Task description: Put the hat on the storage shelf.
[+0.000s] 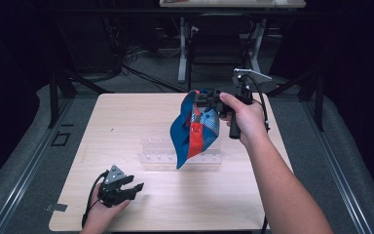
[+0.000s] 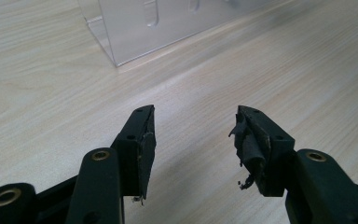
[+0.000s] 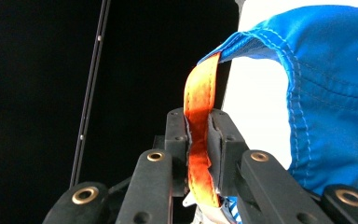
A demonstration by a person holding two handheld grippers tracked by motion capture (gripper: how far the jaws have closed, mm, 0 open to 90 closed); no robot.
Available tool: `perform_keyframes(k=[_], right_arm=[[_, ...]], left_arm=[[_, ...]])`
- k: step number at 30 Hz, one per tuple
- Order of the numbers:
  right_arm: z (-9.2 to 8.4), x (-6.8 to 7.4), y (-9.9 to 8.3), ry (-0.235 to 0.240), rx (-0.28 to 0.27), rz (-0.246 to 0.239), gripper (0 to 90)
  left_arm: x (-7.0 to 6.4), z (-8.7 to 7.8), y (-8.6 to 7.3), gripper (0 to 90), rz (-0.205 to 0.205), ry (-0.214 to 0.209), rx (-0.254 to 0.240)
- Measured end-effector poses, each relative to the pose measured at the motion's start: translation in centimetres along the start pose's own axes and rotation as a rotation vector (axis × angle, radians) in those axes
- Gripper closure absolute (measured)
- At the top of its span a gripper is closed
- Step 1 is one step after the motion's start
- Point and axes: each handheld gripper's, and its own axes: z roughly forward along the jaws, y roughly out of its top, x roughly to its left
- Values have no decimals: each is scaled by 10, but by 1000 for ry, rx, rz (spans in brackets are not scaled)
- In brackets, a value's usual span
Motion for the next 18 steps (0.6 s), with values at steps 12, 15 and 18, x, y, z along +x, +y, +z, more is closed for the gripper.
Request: perform_keyframes(k=[12, 15, 18], right_arm=[[2, -1, 7, 3, -31, 21, 791], [2, 2, 7, 2, -38, 13, 791], [2, 2, 7, -8, -47, 11, 791]], left_arm=[[1, -1, 0, 484, 0, -2, 1], [1, -1, 1, 485, 4, -2, 3], [1, -1, 1, 484, 8, -5, 9]])
